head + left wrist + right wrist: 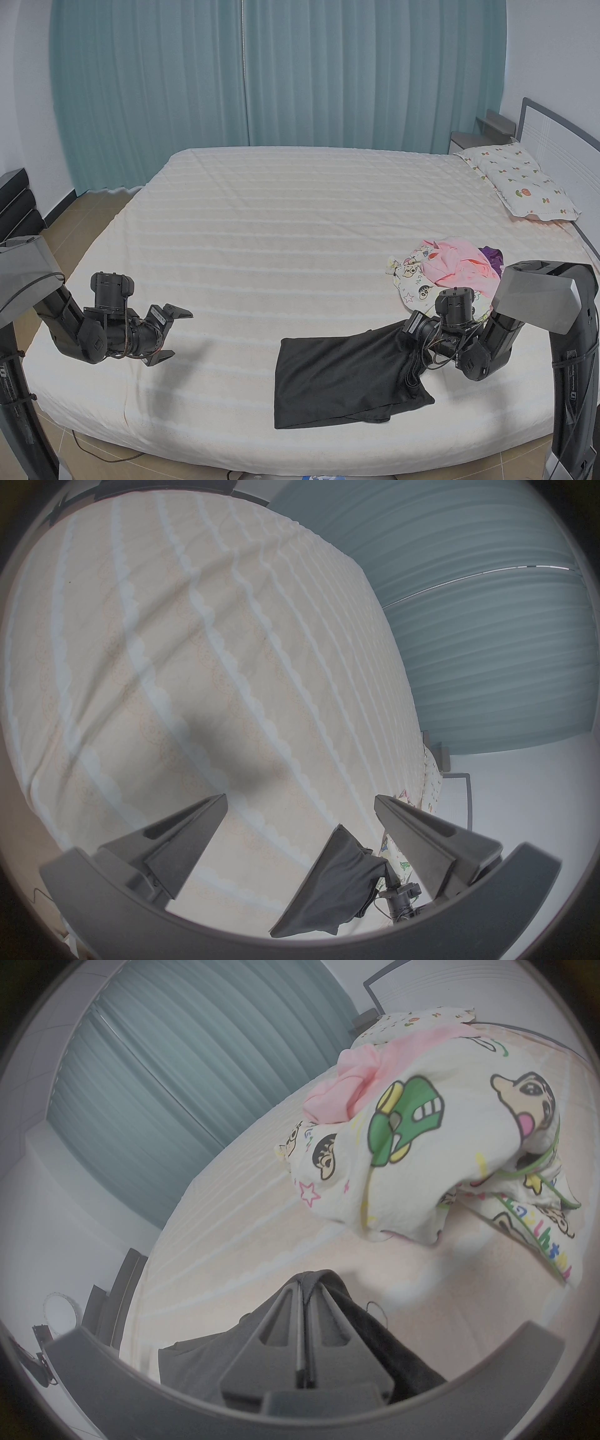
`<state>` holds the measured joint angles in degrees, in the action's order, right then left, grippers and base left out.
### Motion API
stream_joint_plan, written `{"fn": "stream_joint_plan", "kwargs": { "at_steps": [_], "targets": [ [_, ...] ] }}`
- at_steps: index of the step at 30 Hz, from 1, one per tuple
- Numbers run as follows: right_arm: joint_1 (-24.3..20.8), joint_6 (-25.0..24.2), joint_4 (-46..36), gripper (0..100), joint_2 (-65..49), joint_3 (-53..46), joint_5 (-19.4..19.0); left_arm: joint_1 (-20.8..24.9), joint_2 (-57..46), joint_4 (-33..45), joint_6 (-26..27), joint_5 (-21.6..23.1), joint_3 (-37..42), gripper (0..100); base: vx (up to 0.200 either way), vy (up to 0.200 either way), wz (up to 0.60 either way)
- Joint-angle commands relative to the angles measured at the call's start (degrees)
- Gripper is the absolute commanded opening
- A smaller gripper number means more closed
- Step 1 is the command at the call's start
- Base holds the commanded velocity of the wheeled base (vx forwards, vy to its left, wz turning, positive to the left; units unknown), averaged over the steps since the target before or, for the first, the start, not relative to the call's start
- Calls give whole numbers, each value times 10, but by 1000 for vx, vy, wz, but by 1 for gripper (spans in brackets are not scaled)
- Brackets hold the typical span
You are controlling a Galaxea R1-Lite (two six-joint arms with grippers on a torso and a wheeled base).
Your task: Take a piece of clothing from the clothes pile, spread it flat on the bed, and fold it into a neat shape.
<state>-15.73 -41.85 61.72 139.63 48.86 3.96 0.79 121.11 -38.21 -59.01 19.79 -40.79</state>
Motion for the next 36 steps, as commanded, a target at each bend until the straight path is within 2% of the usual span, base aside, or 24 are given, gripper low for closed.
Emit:
{"fn": "stream_joint_plan", "kwargs": {
  "at_steps": [1,7,8,13,18,22,24,34,35,36],
  "targets": [
    [7,-3,2,0,-1,0,0,0,1,0,0,0,1,100,0,0,0],
    [7,-5,2,0,5,1,-1,0,1,1,0,0,1,100,0,0,0],
    [8,-5,2,100,4,-1,-1,0,1,0,0,0,1,100,0,0,0],
    [11,-2,24,100,-36,-42,-3,0,1,0,0,0,1,100,0,0,0],
    [8,3,36,100,-94,-133,-32,0,1,1,0,0,1,100,0,0,0],
    [-20,8,105,100,-137,-263,-66,0,1,1,0,0,1,100,0,0,0],
    [-29,10,139,100,-136,-295,-69,0,1,1,0,0,1,100,0,0,0],
    [-41,23,173,100,-67,-316,-63,0,0,1,-1,0,1,100,0,0,0],
    [-42,30,173,0,-61,-321,-63,0,0,1,-1,0,0,100,0,0,0],
    [-42,37,173,0,-58,-322,-63,0,0,1,-1,0,0,100,0,0,0]
  ]
}}
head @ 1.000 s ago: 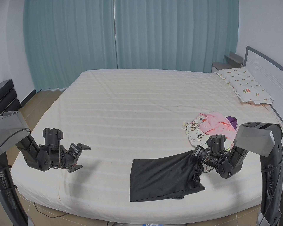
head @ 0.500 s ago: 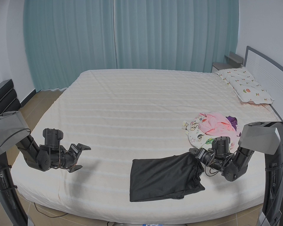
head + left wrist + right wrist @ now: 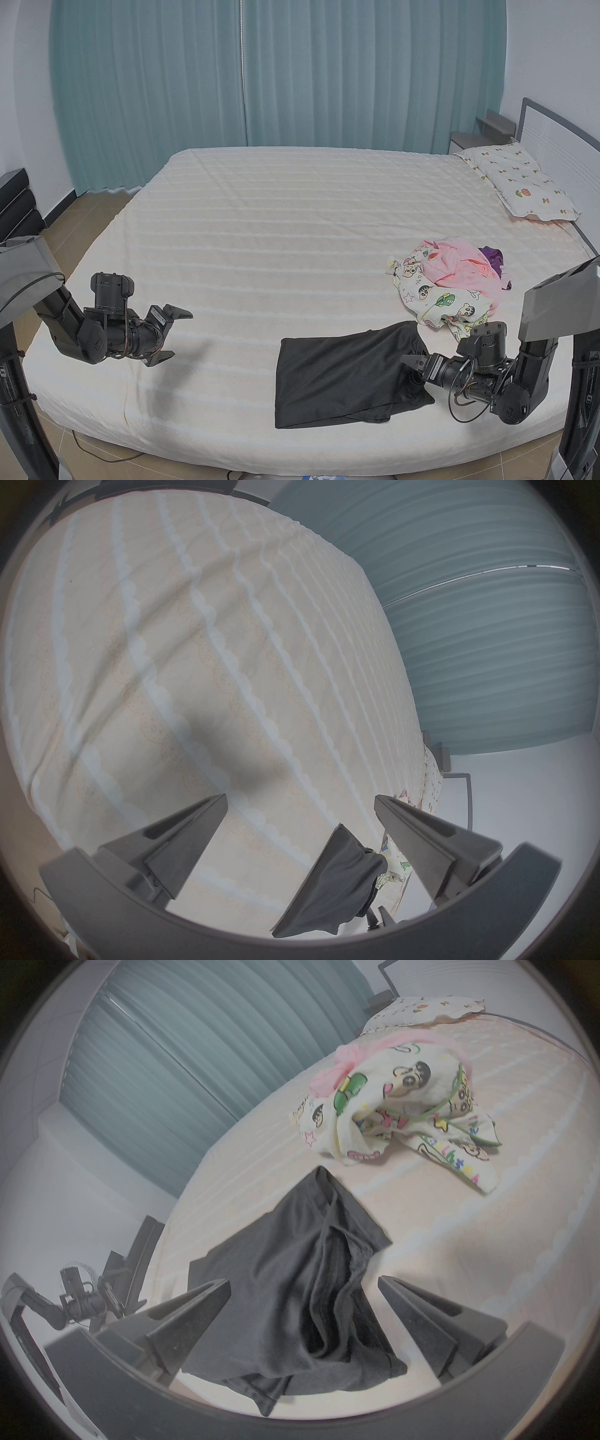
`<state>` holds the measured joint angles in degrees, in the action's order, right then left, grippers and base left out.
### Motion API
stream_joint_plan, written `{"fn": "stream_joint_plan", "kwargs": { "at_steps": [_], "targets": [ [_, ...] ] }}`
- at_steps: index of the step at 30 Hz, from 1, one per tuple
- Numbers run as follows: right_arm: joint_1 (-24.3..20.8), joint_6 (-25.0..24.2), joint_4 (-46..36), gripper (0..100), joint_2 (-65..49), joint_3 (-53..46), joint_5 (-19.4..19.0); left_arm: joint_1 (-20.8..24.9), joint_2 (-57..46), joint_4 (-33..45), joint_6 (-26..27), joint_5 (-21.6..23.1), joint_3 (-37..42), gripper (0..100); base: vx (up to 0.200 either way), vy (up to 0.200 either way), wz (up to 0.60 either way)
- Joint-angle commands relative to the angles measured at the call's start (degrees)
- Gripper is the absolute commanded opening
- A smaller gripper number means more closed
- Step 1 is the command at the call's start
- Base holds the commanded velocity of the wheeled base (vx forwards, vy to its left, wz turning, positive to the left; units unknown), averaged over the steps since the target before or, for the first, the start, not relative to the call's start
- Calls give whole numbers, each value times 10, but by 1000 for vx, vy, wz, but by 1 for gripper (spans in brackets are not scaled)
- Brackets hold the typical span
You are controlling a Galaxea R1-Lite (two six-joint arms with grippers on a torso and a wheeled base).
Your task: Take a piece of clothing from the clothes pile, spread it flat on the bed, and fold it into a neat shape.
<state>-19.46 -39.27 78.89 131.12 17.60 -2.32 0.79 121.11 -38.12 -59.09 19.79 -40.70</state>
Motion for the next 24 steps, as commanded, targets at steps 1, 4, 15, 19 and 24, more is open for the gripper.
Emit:
{"fn": "stream_joint_plan", "kwargs": {
  "at_steps": [1,4,15,19,24],
  "targets": [
    [-5,14,1,0,28,-10,-1,0,0,0,-1,0,-1,100,0,0,0],
    [-1,21,1,0,24,-12,0,0,1,0,-1,0,-1,100,0,0,0],
    [-1,24,100,0,9,-113,0,0,0,0,-1,0,-1,100,0,0,0],
    [6,24,110,0,5,-135,-1,0,0,0,-1,0,-1,100,0,0,0],
    [11,26,110,0,-4,-150,-6,0,1,0,-1,0,-1,100,0,0,0]
  ]
}}
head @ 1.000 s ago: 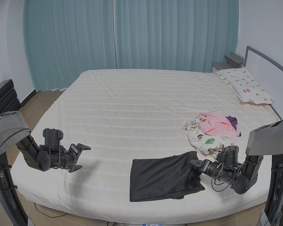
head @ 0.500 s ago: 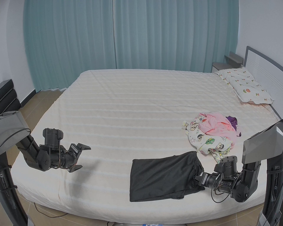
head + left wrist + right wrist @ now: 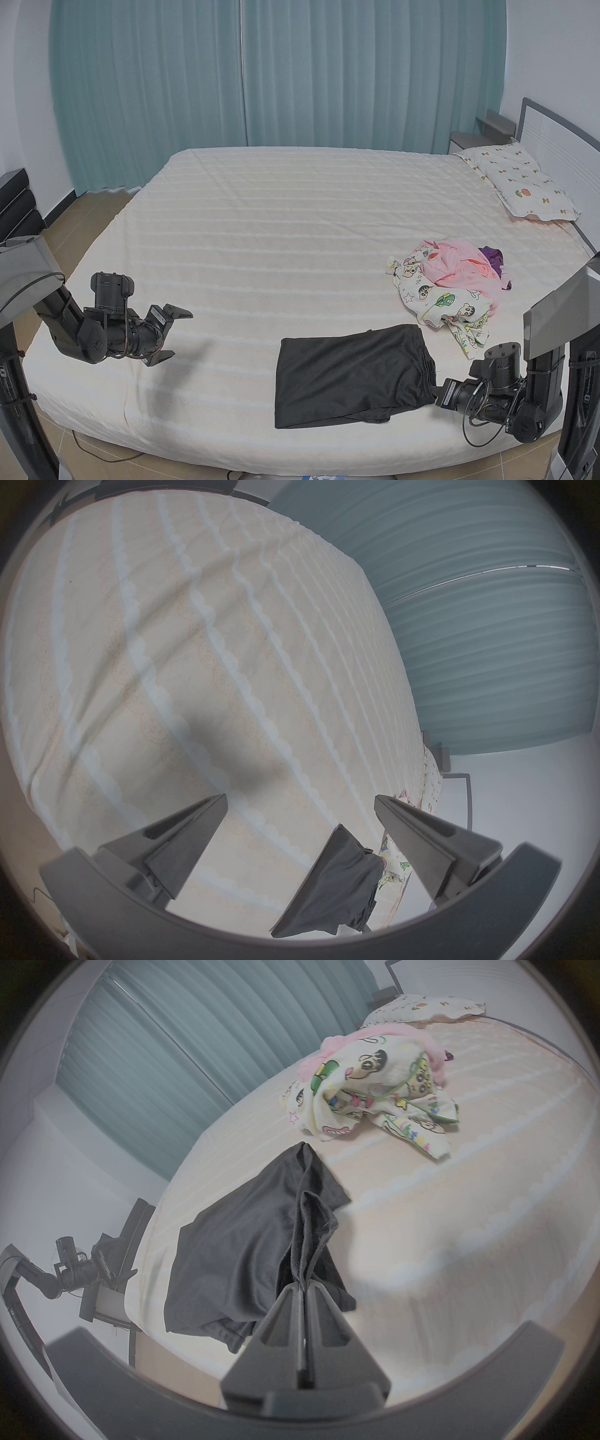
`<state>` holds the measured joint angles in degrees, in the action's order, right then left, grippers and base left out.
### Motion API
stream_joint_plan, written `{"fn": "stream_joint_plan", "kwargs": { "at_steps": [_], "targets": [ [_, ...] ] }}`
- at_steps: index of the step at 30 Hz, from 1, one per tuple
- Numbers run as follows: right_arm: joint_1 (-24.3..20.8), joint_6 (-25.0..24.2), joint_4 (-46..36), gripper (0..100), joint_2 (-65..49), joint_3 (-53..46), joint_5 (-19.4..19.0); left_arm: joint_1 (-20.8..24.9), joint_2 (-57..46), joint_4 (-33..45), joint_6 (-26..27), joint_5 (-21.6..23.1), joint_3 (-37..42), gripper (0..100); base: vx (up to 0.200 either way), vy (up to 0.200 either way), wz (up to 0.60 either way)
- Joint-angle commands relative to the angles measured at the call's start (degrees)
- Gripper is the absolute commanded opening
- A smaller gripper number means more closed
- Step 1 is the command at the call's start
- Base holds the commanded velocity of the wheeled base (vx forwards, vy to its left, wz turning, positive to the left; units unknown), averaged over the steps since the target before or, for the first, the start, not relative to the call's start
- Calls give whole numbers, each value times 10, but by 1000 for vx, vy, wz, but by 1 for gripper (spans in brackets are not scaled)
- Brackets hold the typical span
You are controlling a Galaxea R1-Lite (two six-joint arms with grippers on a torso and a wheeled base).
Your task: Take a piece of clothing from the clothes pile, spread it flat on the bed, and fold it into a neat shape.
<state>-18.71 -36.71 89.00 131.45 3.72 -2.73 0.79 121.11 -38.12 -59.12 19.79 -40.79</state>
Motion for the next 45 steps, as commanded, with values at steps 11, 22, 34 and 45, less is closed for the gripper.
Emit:
{"fn": "stream_joint_plan", "kwargs": {
  "at_steps": [11,22,34,45],
  "targets": [
    [80,66,9,0,7,-11,-75,0,1,0,0,0,0,100,0,0,0],
    [114,128,9,0,69,-3,-96,0,1,0,0,0,-1,100,0,0,0],
    [126,74,9,100,11,81,-115,0,1,0,0,0,-3,100,0,0,0],
    [97,53,-72,100,82,275,-108,0,1,0,0,0,-3,100,0,0,0]
  ]
}}
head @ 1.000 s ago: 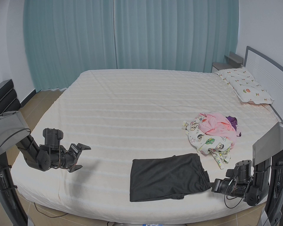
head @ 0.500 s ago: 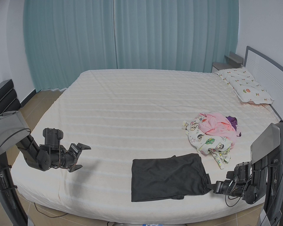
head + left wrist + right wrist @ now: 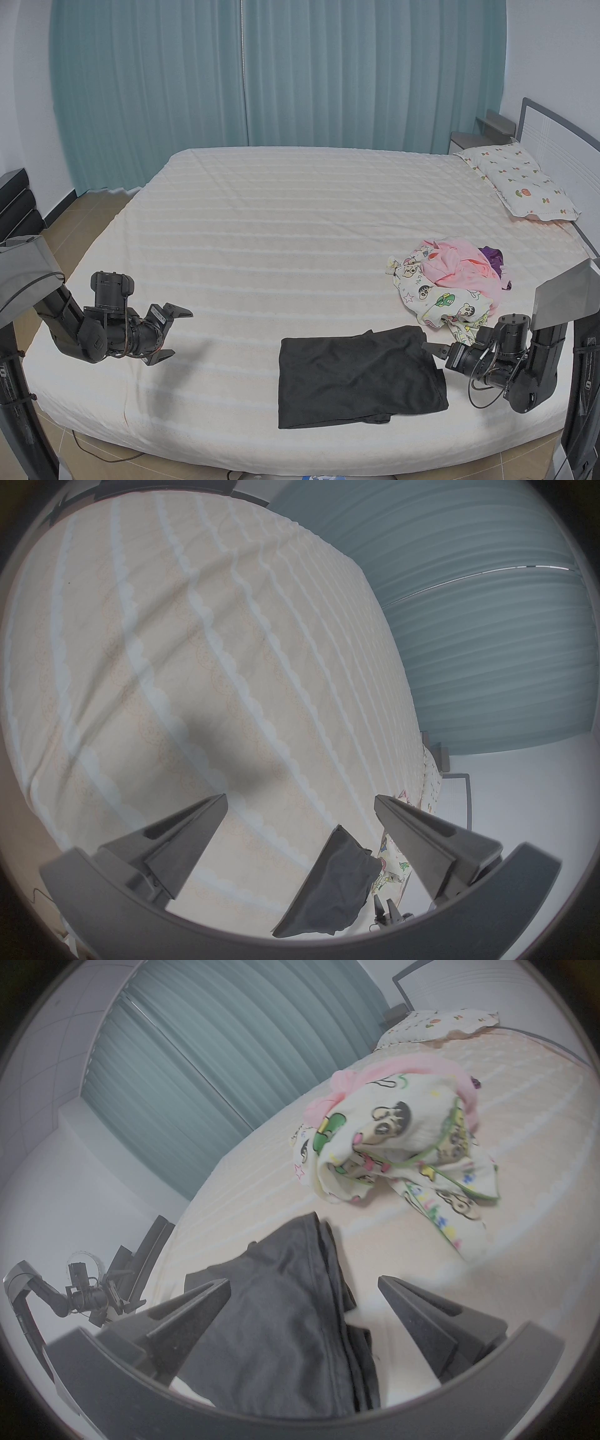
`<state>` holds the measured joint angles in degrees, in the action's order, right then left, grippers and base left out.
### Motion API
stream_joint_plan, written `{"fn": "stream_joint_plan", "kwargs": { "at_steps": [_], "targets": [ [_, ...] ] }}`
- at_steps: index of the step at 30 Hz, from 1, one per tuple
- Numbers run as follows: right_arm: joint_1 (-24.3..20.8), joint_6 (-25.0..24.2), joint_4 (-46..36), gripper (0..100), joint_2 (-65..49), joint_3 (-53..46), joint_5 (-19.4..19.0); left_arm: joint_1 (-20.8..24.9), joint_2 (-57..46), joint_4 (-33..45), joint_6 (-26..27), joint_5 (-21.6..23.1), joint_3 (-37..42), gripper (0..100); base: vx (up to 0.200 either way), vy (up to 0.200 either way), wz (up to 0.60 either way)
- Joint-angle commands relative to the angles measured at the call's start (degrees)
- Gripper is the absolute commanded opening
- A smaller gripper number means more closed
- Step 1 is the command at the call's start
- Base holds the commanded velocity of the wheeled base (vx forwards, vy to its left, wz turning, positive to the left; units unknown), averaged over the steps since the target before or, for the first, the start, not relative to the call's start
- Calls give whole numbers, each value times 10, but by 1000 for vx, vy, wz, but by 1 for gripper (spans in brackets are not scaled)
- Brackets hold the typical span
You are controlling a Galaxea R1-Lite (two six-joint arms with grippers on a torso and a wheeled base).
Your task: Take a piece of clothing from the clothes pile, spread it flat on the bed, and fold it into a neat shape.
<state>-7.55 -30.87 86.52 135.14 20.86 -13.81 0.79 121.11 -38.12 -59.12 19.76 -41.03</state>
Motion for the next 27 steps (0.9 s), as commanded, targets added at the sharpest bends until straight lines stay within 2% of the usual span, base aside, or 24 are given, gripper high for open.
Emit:
{"fn": "stream_joint_plan", "kwargs": {
  "at_steps": [1,5,10,11,14,27],
  "targets": [
    [-17,-5,-67,100,51,124,5,0,1,0,0,0,0,100,0,0,0],
    [-23,-5,-146,100,79,210,11,0,1,0,0,0,1,100,0,0,0],
    [-26,-5,-174,100,108,269,12,0,1,0,0,0,1,100,0,0,0],
    [-26,-5,-174,0,108,269,12,0,1,0,0,0,1,100,0,0,0],
    [-29,-9,-214,0,115,309,20,0,0,0,0,0,2,100,0,0,0],
    [-21,-53,-212,0,108,317,55,0,0,0,0,0,3,100,0,0,0]
  ]
}}
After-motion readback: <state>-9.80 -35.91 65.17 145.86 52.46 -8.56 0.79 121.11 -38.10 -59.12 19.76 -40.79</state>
